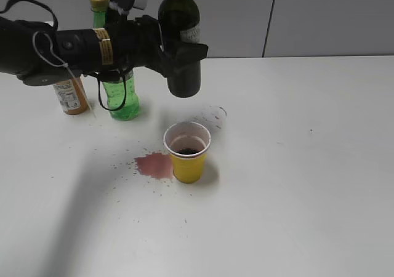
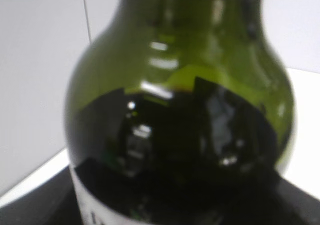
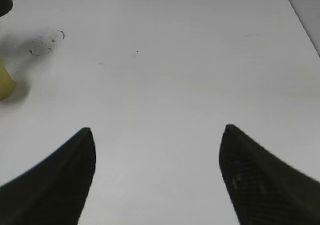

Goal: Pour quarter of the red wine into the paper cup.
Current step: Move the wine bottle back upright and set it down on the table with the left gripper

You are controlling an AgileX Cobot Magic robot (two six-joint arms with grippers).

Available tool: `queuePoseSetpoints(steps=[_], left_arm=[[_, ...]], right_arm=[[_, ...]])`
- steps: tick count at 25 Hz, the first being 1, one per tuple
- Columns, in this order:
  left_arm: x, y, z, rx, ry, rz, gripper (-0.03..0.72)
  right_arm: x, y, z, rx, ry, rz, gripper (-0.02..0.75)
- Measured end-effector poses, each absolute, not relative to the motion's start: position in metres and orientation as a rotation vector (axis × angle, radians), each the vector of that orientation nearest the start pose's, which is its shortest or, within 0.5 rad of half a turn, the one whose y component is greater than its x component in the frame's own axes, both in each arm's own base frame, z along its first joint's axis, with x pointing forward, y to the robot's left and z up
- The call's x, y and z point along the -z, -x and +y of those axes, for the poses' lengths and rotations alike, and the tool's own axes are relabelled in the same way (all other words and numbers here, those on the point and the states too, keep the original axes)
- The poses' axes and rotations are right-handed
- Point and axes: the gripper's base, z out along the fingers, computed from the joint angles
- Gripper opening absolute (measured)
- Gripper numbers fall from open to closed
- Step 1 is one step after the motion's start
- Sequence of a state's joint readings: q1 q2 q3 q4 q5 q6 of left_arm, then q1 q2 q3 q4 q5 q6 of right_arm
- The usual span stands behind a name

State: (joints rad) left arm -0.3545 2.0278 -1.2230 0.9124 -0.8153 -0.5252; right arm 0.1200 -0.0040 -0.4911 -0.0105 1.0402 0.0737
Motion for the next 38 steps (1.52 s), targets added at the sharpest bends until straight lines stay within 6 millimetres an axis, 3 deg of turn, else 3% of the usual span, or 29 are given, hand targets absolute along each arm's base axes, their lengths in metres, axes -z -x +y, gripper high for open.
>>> queuePoseSetpoints(steps=[5, 12, 22, 38], left_arm=[[-0.178, -0.405, -0.209, 0.648, -0.930, 1.495, 0.548], [-0.164, -0.422, -0.228, 0.673, -0.949, 1.458, 0.548], [-0.129, -0.427, -0.234, 0.677, -0.952, 1.540, 0.548], [-0.124, -0.429, -0.234, 0.668, -0.927, 1.575, 0.548]], right_arm=[[-0.276, 0.004, -0.001, -0.110, 0.047, 2.030, 0.586], [-0.276, 0.004, -0.001, -0.110, 0.047, 2.030, 0.586], [-0.276, 0.004, -0.001, -0.110, 0.047, 2.030, 0.586], [-0.276, 0.004, -0.001, -0.110, 0.047, 2.030, 0.586]])
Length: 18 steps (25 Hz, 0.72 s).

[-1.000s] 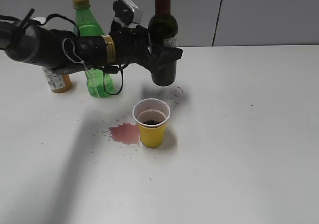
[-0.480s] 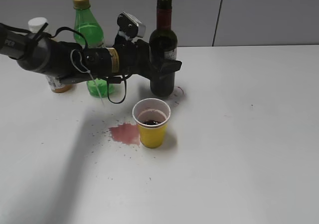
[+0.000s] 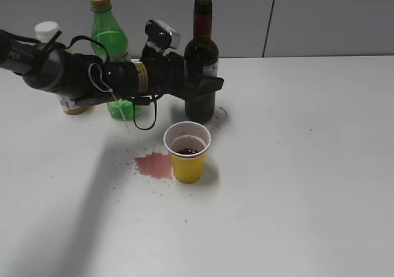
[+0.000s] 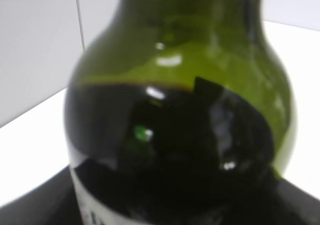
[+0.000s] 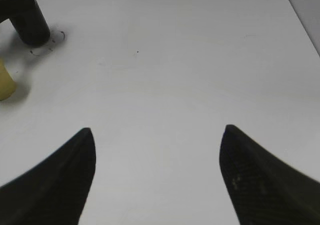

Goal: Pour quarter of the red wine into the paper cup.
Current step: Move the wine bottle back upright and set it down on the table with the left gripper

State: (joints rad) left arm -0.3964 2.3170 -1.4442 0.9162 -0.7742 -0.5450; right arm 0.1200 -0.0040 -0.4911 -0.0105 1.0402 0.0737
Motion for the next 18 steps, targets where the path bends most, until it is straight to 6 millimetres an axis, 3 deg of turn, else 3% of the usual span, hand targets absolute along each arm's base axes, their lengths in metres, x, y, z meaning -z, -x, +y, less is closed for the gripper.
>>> queuePoseSetpoints(steps=[18], left_arm=[[-0.1237, -0.4282, -0.2361, 0.679, -0.920, 1.580, 0.548]], right_arm=[[-0.2764, 0.0035, -0.0013, -0.110, 0.047, 2.030, 0.586]])
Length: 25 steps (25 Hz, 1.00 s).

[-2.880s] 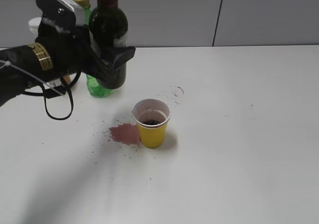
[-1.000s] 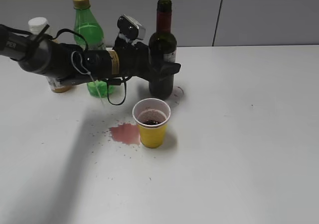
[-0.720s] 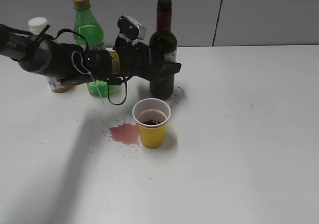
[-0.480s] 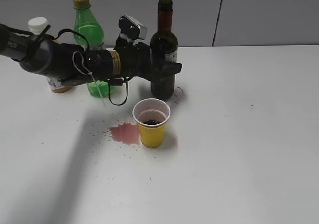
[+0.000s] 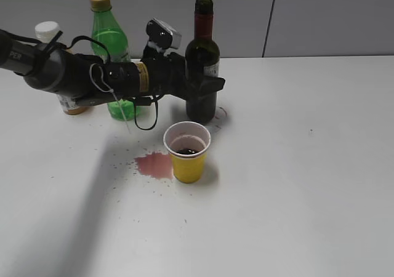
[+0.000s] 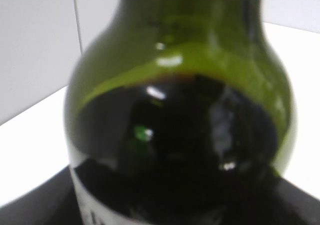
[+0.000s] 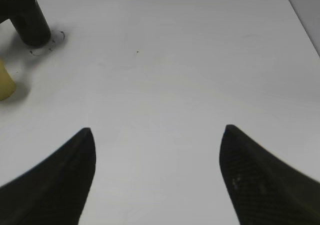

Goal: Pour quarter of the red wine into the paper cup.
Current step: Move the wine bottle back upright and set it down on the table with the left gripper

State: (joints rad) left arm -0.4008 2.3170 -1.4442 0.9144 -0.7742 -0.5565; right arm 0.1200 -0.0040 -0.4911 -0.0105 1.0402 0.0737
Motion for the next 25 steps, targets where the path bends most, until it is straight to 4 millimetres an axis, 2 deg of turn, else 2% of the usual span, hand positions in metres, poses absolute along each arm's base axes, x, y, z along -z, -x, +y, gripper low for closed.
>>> queuePoseSetpoints(steps=[13, 19, 25], left_arm=[[-0.123, -0.428, -0.236, 0.679, -0.917, 1.587, 0.548], [-0.134, -0.429, -0.238, 0.703, -0.914, 1.532, 0.597], [-0.135, -0.428, -0.239, 0.705, -0.922, 1.524, 0.605]], right_arm=[[-0.276, 0.004, -0.001, -0.110, 0.047, 2.030, 0.586], [-0.277, 0.003, -0.001, -0.110, 0.047, 2.029, 0.586], [-0.277, 0.003, -0.001, -0.110, 0.047, 2.029, 0.586]])
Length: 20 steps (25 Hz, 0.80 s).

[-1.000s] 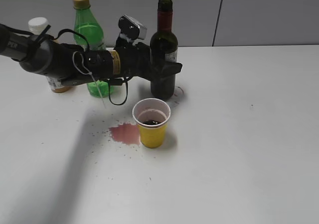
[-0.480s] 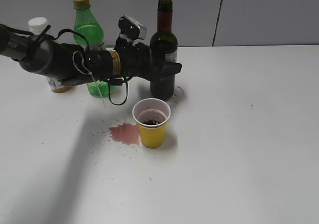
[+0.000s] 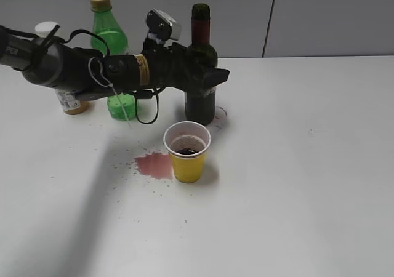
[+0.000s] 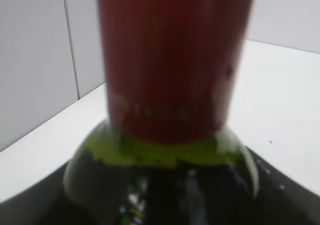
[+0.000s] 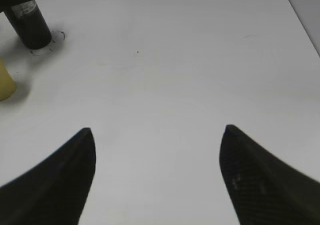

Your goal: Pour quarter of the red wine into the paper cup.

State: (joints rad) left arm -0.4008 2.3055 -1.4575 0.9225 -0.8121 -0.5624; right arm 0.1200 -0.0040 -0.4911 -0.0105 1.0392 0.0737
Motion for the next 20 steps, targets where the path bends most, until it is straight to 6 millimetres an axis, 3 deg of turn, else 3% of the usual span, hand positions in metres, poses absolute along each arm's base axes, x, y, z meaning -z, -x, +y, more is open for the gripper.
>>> queuePoseSetpoints(steps=[5, 20], left_arm=[[-0.156, -0.427, -0.238, 0.696, -0.921, 1.479, 0.605], [-0.277, -0.410, -0.223, 0.528, -0.885, 1.329, 0.605]], right_arm=[[-0.277, 0.003, -0.001, -0.110, 0.047, 2.029, 0.586], [-0.276, 0.004, -0.001, -0.110, 0.047, 2.030, 0.586]])
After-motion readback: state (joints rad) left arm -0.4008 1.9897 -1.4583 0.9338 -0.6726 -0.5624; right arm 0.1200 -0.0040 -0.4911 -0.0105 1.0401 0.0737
